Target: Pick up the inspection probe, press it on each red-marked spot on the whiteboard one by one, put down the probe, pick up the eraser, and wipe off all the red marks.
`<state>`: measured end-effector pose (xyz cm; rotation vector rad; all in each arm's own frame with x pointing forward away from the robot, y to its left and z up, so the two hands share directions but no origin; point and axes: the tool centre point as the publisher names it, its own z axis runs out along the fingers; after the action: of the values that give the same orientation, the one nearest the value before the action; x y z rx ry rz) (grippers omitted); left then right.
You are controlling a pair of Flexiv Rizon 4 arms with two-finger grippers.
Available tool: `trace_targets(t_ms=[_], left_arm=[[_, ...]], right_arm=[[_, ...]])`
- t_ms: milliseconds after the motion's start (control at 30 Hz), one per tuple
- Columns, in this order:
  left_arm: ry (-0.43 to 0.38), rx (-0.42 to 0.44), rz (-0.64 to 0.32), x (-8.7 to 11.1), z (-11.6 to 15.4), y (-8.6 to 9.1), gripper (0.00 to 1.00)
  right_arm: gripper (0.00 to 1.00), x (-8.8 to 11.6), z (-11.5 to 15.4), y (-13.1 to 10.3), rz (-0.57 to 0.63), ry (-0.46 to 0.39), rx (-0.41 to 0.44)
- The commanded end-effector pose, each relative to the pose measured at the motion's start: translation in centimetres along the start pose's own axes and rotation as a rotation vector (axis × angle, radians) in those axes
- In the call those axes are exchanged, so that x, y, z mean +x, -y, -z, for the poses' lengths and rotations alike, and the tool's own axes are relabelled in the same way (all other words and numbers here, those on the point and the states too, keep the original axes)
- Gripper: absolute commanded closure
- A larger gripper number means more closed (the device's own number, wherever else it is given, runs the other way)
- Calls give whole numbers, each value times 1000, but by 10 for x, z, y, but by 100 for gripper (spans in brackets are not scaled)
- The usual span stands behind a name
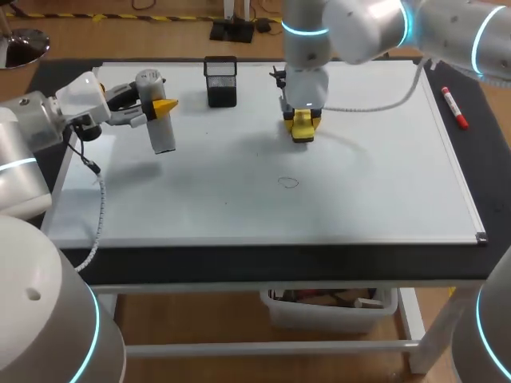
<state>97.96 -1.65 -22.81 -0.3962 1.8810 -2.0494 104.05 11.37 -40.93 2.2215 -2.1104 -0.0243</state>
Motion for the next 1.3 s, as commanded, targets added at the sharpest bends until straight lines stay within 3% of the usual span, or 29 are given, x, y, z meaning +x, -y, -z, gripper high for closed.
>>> trace_targets(t_ms=[33,900,1300], left_arm=[[1,5,-2,0,0,0,100],[1,5,-2,0,0,0,100],[1,5,-2,0,0,0,100]], right_arm=[[100,-7,-4,5,13,-7,-6],[100,-15,-16,3,32,1,-19],[100,1,-24,5,-13,-17,-17]])
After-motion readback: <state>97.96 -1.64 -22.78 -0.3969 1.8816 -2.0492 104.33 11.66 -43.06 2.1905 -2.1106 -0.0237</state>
